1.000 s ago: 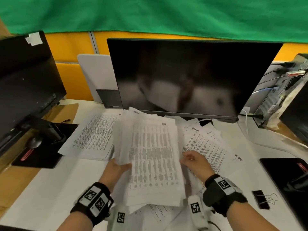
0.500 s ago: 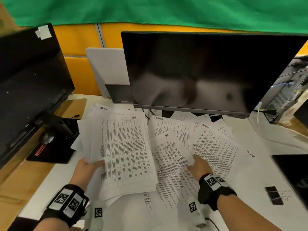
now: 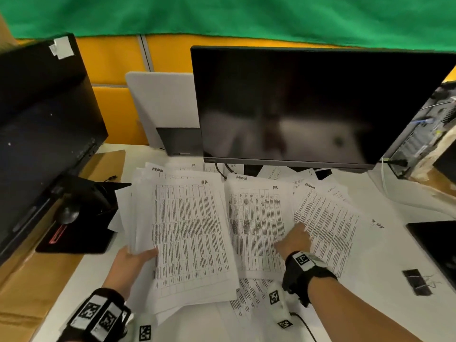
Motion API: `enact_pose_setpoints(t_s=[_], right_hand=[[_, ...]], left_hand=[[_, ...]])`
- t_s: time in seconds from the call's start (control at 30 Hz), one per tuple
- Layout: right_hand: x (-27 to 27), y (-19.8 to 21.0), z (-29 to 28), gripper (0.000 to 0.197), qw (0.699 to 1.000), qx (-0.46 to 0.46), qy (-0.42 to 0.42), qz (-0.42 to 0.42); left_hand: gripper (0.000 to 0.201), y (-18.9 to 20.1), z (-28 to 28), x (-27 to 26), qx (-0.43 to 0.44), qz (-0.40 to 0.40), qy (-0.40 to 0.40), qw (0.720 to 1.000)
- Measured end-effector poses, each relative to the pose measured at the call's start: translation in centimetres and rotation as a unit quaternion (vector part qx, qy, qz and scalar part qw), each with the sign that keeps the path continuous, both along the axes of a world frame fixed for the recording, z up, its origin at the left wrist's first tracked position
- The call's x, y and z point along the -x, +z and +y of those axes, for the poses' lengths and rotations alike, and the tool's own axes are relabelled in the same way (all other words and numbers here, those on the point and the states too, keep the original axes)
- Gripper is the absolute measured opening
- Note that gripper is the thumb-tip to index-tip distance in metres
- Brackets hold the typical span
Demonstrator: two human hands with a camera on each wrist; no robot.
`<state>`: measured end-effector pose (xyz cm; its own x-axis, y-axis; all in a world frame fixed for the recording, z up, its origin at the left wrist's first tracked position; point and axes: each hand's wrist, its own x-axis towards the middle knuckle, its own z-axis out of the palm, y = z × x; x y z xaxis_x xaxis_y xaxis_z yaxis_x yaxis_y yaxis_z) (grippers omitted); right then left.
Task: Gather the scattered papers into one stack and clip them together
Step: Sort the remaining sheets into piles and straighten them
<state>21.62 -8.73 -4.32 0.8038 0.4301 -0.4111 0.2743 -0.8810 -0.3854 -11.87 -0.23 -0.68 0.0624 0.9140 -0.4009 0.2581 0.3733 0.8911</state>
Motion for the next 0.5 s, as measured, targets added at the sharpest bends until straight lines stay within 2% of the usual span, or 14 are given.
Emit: enact_pose_setpoints(t_s=[0.07,0.1,0.17,0.23,0.37,0.5], right_hand=[[-0.2,-0.2,0.0,0.074,0.998,-0.043,-0.012,0.048],[-0.5,-0.2,-0.2,0.064,0.996,-0.061,-0.012,0.056],[-1.0,0.5,-1.1,0.035,0.994,-0.101,0.011,0.033],[-1.7,1.7,-2.4,0.023,0.987,-0.156,0.017,0.018],[-3.5,5.4,-5.5,0.026,0.977,-0.212,-0.007,0.018],[-5.9,8.8,-8.4,0.039,0.960,-0.267,-0.062,0.060]], left_hand=[[0.032,-0.1,0.2,-0.3,-0.001,-0.005,-0.008,1.000],[0.032,-0.2,0.2,-0.6,0.001,-0.008,-0.012,1.000],[0.033,-0.2,0.4,-1.1,0.005,-0.013,-0.027,1.000],[0.033,-0.2,0.6,-1.5,0.008,-0.013,-0.041,0.999],[0.033,-0.1,1.2,-2.2,0.012,-0.014,-0.048,0.999],[0.031,0.2,1.2,-3.4,0.012,-0.026,-0.049,0.998]])
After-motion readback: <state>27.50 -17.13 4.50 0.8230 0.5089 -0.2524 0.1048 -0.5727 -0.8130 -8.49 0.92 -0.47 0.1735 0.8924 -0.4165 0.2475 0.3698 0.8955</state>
